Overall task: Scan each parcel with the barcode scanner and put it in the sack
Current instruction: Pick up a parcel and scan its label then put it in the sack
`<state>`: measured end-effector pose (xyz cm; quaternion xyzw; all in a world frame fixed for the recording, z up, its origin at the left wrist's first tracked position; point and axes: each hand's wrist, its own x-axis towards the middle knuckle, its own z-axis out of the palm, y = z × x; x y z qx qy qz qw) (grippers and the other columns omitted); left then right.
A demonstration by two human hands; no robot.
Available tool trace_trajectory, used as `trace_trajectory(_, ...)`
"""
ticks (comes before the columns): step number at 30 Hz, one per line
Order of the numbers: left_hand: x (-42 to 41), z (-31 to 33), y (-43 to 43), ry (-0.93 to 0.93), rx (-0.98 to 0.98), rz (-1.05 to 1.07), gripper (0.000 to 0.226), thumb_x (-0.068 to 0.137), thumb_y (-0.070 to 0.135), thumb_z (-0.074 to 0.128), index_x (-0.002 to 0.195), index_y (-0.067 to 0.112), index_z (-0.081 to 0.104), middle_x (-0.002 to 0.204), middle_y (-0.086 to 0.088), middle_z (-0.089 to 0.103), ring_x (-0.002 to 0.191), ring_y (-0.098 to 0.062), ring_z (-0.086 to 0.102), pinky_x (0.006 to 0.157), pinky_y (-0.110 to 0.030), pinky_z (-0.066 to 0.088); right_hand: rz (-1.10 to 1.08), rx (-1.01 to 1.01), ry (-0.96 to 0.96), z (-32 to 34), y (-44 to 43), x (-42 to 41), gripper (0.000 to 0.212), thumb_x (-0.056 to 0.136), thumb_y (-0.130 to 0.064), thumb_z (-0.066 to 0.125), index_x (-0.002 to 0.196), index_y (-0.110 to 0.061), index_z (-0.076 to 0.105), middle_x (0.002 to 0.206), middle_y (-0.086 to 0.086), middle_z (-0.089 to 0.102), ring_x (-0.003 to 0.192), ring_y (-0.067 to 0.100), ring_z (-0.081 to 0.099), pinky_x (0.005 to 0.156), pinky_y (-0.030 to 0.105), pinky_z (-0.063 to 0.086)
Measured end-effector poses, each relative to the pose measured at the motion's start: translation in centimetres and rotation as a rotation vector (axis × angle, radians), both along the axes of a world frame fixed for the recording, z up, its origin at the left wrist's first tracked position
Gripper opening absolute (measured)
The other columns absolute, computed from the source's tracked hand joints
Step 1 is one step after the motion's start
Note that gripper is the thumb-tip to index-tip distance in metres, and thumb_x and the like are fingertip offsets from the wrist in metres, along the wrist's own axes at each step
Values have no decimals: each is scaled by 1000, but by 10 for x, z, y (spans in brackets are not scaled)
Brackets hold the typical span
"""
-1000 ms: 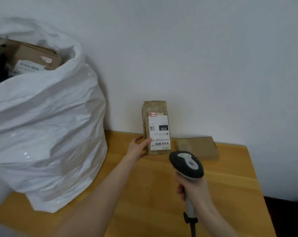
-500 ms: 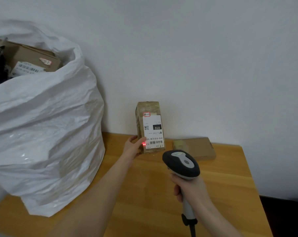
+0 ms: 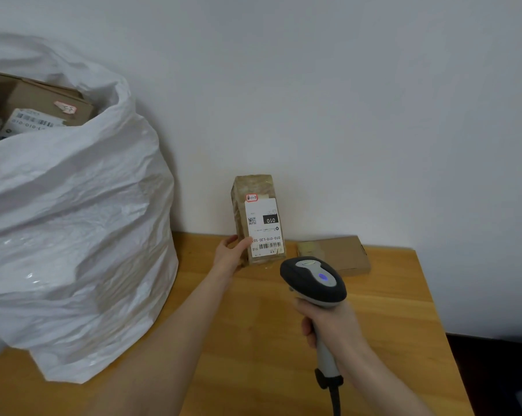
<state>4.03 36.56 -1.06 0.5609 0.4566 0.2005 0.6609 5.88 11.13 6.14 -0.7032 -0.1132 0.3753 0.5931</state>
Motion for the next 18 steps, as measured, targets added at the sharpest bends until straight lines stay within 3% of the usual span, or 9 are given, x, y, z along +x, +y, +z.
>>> trace_trajectory(5,1,3,-3,-7,-3,10,53,85,31,72,131,20,48,112,-4,68,94,-15,65,64,-26,51,-2,30,-1,0,-3,1,22,86,-13,70,84,9,67,52,10,58,40,20,48,47,29,42)
trace_trajectory(10,-1,19,-4,-20,6,-16,48,85,32,71,127,22,49,104,1,70,91,-14,67,63,-25,51,-30,108,2,8,2,10,16,86,-13,71,78,-1,65,52,9,61,40,15,51,43,26,43)
trace_trajectory(14,-5,56,1,-34,78,-42,42,86,35,69,123,25,51,94,6,72,82,-8,70,57,-22,52,-24,202,-49,31,25,29,15,85,-16,72,89,-4,65,55,7,64,44,14,54,45,26,46)
trace_trajectory(18,-13,119,13,-87,182,-45,42,85,37,70,123,25,53,98,4,73,85,-10,71,67,-27,57,0,327,-84,70,68,42,12,86,-19,70,92,-10,65,55,6,65,43,11,56,44,23,47)
